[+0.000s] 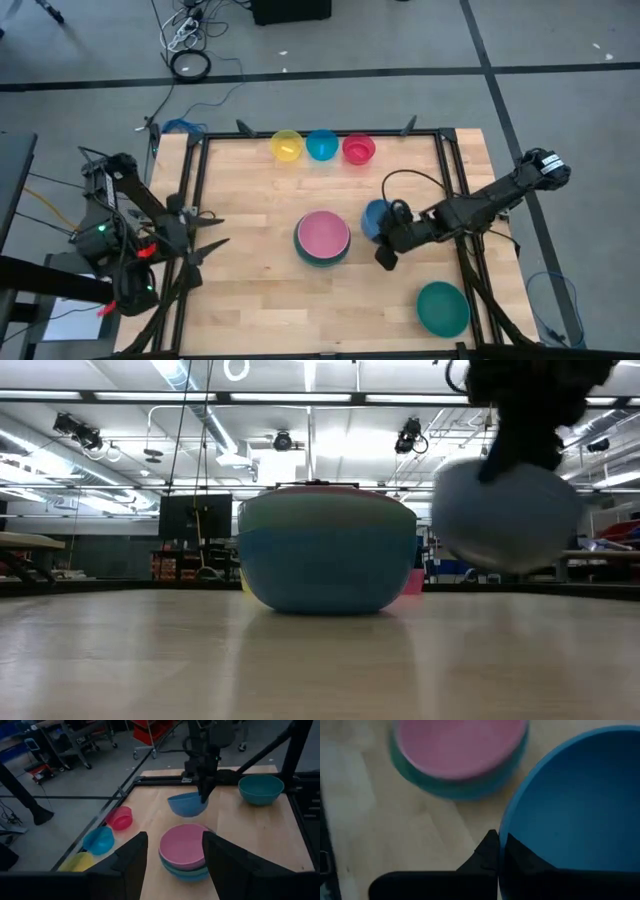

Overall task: Nest bowls inside each other
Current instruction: Stack the light blue bowl on the pink bowl

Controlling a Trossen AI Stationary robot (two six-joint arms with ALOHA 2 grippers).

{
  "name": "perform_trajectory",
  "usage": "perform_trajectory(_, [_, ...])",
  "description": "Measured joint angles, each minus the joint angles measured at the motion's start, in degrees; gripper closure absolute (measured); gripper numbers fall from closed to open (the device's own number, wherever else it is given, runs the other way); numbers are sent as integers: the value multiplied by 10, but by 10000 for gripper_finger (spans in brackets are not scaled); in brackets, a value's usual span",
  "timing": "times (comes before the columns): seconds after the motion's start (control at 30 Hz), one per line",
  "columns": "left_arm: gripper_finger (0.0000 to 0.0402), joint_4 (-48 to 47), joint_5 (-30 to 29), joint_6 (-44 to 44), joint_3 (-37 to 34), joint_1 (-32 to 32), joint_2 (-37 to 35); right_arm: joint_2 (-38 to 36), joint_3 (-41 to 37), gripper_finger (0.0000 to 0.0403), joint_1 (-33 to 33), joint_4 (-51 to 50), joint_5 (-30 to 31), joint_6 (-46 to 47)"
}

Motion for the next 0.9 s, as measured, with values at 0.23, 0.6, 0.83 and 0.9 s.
perform_trajectory(0.23, [204,0,-26,-42,-71,-14,-78,0,53,402,-23,62,-19,-111])
perform_trajectory(0.6, [204,5,-41,-120,-202,-14,-177,147,175,402,-47,87,-94,-217])
perform_trajectory(0.83, [204,8,-41,-149,-257,-14,-222,263,308,402,-70,61,-167,-283])
perform_trajectory(0.9, [204,12,-41,-150,-268,-14,-232,286,326,402,-74,33,-170,-289])
